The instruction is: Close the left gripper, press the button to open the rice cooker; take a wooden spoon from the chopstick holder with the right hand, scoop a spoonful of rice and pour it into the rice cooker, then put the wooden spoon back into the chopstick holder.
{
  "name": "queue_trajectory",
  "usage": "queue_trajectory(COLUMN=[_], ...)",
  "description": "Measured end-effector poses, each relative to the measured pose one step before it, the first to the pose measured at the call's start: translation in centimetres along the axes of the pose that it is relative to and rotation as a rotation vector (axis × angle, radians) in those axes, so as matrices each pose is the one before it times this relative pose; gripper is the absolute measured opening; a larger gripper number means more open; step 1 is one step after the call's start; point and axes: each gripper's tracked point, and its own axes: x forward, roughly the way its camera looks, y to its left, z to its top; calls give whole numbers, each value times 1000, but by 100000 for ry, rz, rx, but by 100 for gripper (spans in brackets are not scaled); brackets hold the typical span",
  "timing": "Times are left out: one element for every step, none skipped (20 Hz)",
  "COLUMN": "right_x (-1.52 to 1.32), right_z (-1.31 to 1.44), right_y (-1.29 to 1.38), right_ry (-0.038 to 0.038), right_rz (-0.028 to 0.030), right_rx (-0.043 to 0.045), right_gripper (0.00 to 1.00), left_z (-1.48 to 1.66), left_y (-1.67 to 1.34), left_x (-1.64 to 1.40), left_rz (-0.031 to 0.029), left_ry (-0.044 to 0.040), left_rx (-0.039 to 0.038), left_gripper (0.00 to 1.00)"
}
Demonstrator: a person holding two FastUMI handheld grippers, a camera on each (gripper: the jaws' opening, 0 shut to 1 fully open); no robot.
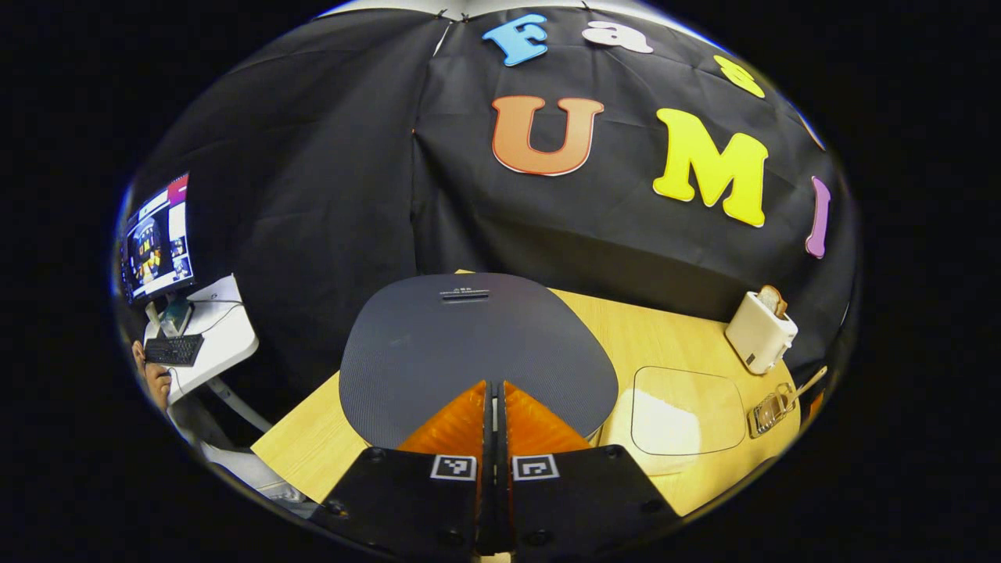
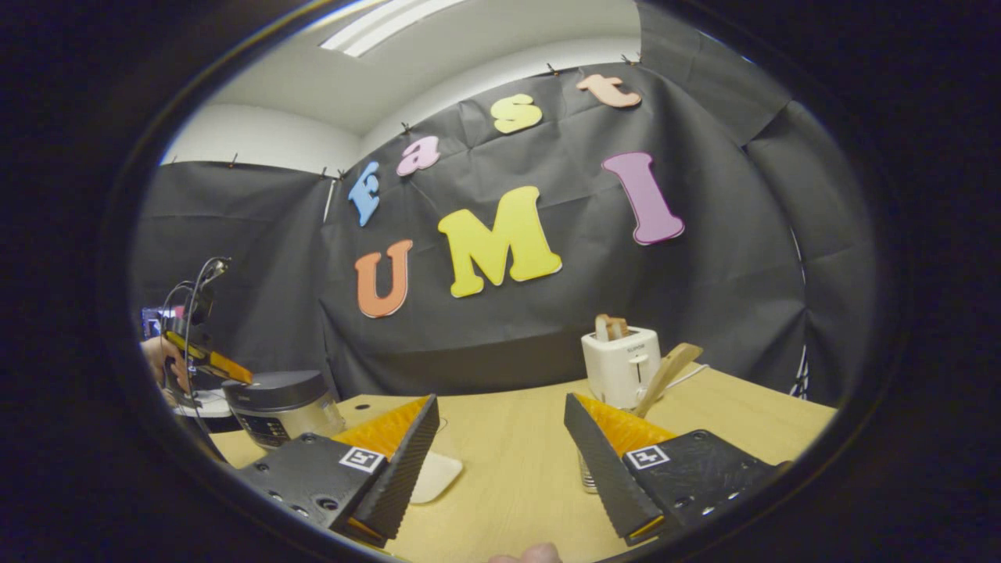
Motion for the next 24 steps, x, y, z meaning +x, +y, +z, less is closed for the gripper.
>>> queue_trajectory(right_x=[-249,-230,-163,-283,-93,-117,-77,-124,-79,-14,-122,-46,-104,-83,-152,-46,-33,8,38,16,121,223,398,403], right_z=[577,487,558,230,272,103,194,133,113,85,150,-5,14,-90,36,-80,-170,-253,-299,-591,-573,-664,-606,-542], right_y=[-343,-320,-422,-469,-398,-305,-332,-215,-312,-264,-360,-255,-321,-510,-519,-614,-698,-780,-730,-699,-593,-699,-754,-547], right_ry=[-1354,-1604,-1531,-833,-566,-293,-242,-72,-78,-127,-85,162,677,294,300,384,663,889,1258,1711,1927,2375,2180,2052], right_rz=[-1039,-1030,-1186,-1350,-1151,-1126,-796,-671,-629,-622,-760,-636,-832,-1069,-1047,-1284,-1424,-1271,-1347,-871,-345,-913,-955,-710], right_rx=[-1053,-1209,-1189,-1173,-833,-563,-134,10,181,106,-1,-252,-905,-1156,-1117,-918,-498,-196,-138,-43,267,459,719,919], right_gripper=[96,96,96,95,95,95,92,92,96,95,95,92,96,99,92,92,92,95,95,95,95,96,96,96], left_z=[223,388,139,767,1035,954,1282,1318,1064,557,557,775,641,840,653,563,126,190,334,264,102,-16,-160,-252], left_y=[-62,-144,-135,-101,-282,-265,-240,-750,-737,-404,-645,162,87,-68,-92,-148,-679,-416,-322,-20,7,-274,-585,-825], left_x=[23,-258,-294,-109,-293,-294,-428,-582,-334,-141,-339,-400,44,-198,-338,-330,-477,-505,-351,-383,-429,-486,-429,-411], left_rz=[-588,-710,-450,-695,-406,266,-192,-1996,-1150,-813,-853,2065,1870,806,745,-47,-1339,-691,-715,82,520,181,-830,-1186], left_ry=[710,-211,561,-1936,-2728,-2896,-3734,-4070,-3301,-2546,-1970,-2108,-3134,-4134,-3353,-2779,-1119,-1672,-2527,-2521,-2465,-2493,-1647,-1127], left_rx=[-1915,-1952,-2156,-825,562,1844,2160,1194,1810,1876,1561,1790,1930,1458,1043,81,-646,-847,468,1479,1836,1382,753,257], left_gripper=[3,3,3,3,3,3,3,6,10,34,58,79,100,100,100,100,100,100,100,94,94,100,100,100])
